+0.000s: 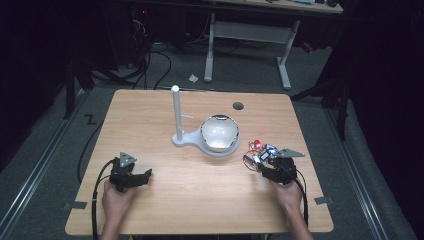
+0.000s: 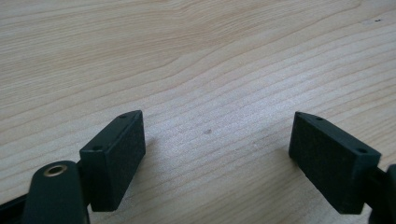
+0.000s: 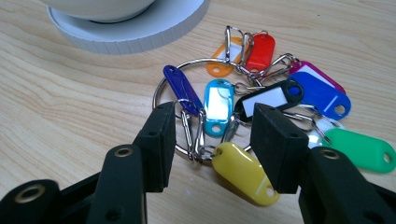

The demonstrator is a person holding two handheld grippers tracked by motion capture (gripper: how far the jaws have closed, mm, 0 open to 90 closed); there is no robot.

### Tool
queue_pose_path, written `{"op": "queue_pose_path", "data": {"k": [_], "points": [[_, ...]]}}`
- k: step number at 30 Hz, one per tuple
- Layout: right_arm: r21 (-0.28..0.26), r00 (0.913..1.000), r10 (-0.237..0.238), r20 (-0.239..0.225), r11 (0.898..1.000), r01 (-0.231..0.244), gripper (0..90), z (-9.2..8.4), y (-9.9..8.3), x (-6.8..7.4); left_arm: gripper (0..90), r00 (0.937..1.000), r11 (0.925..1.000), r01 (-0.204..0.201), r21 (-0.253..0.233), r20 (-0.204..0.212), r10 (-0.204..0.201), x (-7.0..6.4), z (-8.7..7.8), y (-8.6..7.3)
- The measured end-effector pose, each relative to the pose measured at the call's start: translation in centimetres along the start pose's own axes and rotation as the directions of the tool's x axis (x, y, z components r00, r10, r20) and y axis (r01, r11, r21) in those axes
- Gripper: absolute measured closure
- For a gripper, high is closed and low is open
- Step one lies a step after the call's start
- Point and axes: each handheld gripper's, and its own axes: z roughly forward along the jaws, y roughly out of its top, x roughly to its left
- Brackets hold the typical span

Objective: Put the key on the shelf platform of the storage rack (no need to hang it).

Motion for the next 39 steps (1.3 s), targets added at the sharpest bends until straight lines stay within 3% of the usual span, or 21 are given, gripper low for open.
{"op": "queue_pose_path", "data": {"k": [12, 25, 29, 32, 38, 39], "points": [[0.088, 0.9998, -0.006, 0.018, 0.996, 0.004, 46.9, 2.3, 0.5, -0.1, 18.9, 1.0000, 1.0000, 0.000, 0.000, 0.000, 0.000, 0.0, 0.0, 0.0], [0.119, 0.9997, -0.019, 0.013, 0.993, 0.017, 49.1, 3.7, 1.0, 0.0, 19.0, 1.0000, 1.0000, 0.000, 0.001, 0.001, 0.000, 0.0, 0.0, 0.0], [0.112, 0.9991, -0.030, 0.031, 0.993, 0.026, 55.6, 3.9, 1.0, 0.1, 19.0, 1.0000, 1.0000, 0.000, 0.001, 0.001, 0.000, 0.0, 0.0, 0.0], [0.107, 0.9986, -0.049, 0.020, 0.993, 0.047, 62.6, 3.9, 0.9, 0.1, 19.0, 1.0000, 1.0000, 0.001, 0.001, 0.000, -0.001, 0.0, 0.0, 0.0], [0.106, 0.9950, -0.099, 0.018, 0.990, 0.096, 67.8, 3.8, 0.9, 0.5, 19.0, 1.0000, 1.0000, 0.007, 0.001, -0.003, -0.007, 0.0, 0.0, 0.0], [0.086, 0.9932, -0.115, 0.017, 0.990, 0.113, 85.2, 3.5, 0.9, 0.4, 19.0, 1.0000, 1.0000, 0.005, 0.001, -0.002, -0.005, 0.0, 0.0, 0.0]]}}
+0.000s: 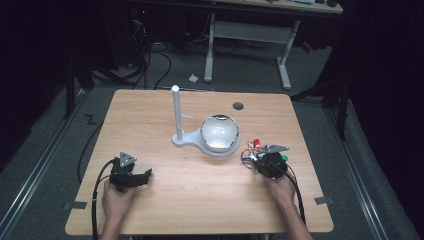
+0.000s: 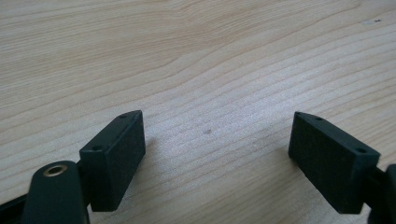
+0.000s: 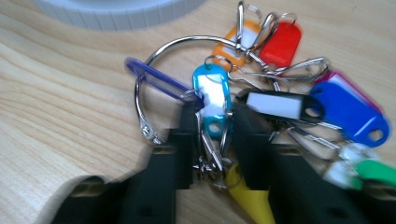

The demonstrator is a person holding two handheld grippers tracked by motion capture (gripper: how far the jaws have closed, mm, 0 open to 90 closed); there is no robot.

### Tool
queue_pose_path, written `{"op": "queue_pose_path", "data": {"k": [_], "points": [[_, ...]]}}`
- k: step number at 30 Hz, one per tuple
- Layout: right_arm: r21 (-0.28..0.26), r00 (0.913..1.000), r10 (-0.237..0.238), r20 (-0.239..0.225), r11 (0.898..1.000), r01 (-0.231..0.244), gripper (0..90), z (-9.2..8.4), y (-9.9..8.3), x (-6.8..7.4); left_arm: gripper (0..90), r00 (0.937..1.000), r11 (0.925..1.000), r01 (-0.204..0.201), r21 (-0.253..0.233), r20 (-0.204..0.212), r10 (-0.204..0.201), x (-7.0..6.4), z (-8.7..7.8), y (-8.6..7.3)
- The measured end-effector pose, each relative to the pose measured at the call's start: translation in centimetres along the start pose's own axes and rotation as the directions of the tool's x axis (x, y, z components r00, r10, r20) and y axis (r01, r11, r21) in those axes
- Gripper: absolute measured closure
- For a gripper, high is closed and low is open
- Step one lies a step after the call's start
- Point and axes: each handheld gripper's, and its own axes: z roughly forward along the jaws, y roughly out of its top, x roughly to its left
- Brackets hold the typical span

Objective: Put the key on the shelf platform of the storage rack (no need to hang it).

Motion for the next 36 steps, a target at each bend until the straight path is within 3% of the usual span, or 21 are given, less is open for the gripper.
{"op": "queue_pose_path", "data": {"k": [8, 16, 25, 36], "points": [[-0.005, 0.9998, -0.020, 0.003, 1.000, 0.020, 85.8, -0.2, 0.0, -0.1, 19.0, 1.0000, 1.0000, 0.001, 0.000, -0.001, -0.001, 0.0, 0.0, 0.0], [-0.062, 0.9999, -0.004, -0.016, 0.998, 0.003, 86.4, -1.3, 0.2, -0.7, 19.0, 1.0000, 1.0000, 0.002, 0.000, -0.001, -0.002, 0.0, 0.0, 0.0], [-0.127, 0.9999, -0.001, -0.014, 0.992, -0.001, 88.6, -3.8, 1.3, -1.9, 19.0, 1.0000, 1.0000, 0.001, 0.000, 0.000, -0.001, 0.0, 0.0, 0.0], [-0.196, 0.9990, 0.012, -0.042, 0.980, -0.020, 88.7, -6.4, 3.1, -2.8, 19.1, 1.0000, 1.0000, 0.002, 0.000, 0.000, -0.002, 0.0, 0.0, 0.0]]}}
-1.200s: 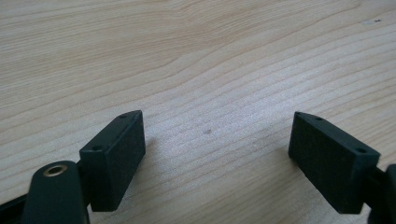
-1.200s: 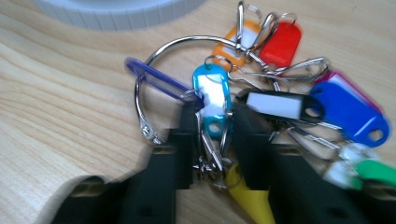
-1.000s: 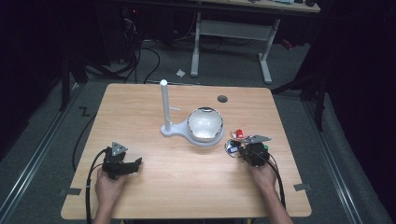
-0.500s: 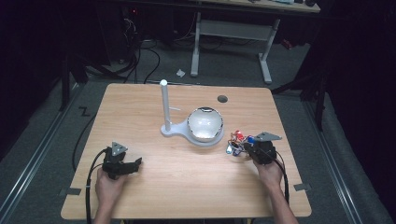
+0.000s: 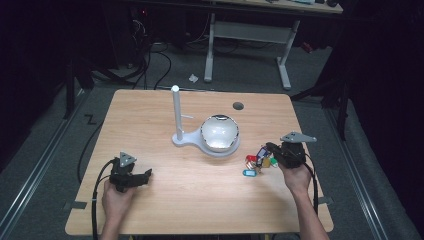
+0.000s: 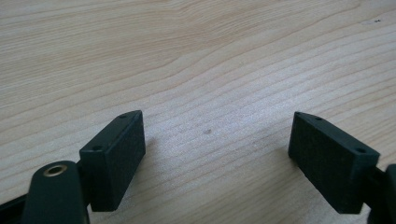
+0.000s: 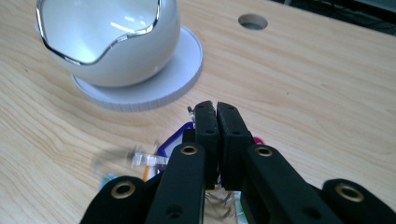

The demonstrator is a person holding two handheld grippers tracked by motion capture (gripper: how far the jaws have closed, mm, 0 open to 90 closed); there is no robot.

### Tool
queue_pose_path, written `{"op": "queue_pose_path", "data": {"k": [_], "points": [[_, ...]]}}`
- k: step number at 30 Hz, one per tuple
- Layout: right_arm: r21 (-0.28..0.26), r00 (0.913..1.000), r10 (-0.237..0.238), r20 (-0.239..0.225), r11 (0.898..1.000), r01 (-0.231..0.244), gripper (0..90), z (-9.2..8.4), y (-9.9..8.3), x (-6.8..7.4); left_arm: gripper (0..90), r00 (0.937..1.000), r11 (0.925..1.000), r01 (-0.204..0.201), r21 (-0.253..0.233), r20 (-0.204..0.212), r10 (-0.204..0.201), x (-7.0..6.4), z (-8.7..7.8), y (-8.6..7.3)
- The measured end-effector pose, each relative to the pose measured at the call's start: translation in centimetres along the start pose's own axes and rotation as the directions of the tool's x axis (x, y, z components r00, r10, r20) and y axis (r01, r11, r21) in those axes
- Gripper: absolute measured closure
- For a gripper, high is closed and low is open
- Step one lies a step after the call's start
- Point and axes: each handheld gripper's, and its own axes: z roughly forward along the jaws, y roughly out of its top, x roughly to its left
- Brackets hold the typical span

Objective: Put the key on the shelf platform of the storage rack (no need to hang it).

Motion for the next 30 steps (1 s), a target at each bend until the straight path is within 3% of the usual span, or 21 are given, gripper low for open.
{"op": "queue_pose_path", "data": {"k": [14, 30], "points": [[-0.078, 0.9996, 0.009, -0.028, 0.997, -0.011, 89.0, -2.8, 2.4, -0.6, 19.0, 1.0000, 1.0000, 0.001, 0.000, 0.000, -0.001, 0.0, 0.0, 0.0], [-0.166, 0.9978, -0.024, -0.062, 0.986, 0.014, 89.0, -6.0, 5.6, -0.7, 19.1, 1.0000, 1.0000, 0.001, 0.000, -0.001, -0.001, 0.0, 0.0, 0.0]]}}
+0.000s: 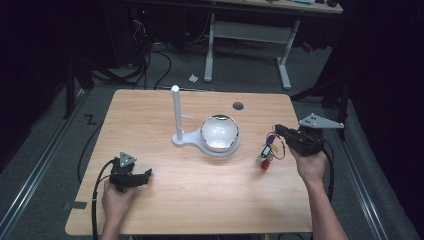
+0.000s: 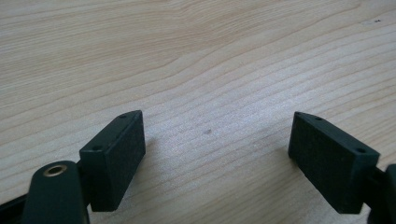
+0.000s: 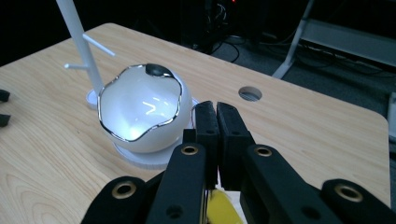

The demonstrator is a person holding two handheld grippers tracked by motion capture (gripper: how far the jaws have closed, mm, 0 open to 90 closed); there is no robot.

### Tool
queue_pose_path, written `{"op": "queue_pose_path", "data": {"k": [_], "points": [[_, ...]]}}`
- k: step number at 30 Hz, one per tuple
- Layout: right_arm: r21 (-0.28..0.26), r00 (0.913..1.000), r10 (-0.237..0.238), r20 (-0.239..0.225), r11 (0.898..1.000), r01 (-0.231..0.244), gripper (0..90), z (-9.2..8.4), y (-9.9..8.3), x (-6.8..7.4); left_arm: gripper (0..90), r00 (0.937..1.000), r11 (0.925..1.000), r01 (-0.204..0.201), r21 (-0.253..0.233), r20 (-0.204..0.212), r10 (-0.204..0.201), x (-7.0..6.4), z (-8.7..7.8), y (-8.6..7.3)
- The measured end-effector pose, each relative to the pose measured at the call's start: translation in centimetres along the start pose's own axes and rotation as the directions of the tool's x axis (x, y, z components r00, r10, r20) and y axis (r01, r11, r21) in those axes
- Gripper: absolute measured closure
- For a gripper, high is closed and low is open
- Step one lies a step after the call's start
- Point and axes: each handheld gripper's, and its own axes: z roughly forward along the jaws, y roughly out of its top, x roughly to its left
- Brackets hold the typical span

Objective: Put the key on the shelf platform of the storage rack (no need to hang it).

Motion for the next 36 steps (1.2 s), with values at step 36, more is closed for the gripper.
{"op": "queue_pose_path", "data": {"k": [36], "points": [[-0.079, 0.9843, -0.088, -0.153, 0.994, 0.076, 88.9, 0.8, 7.5, 3.4, 19.1, 1.0000, 1.0000, 0.000, 0.000, 0.000, 0.000, 0.0, 0.0, 0.0]]}}
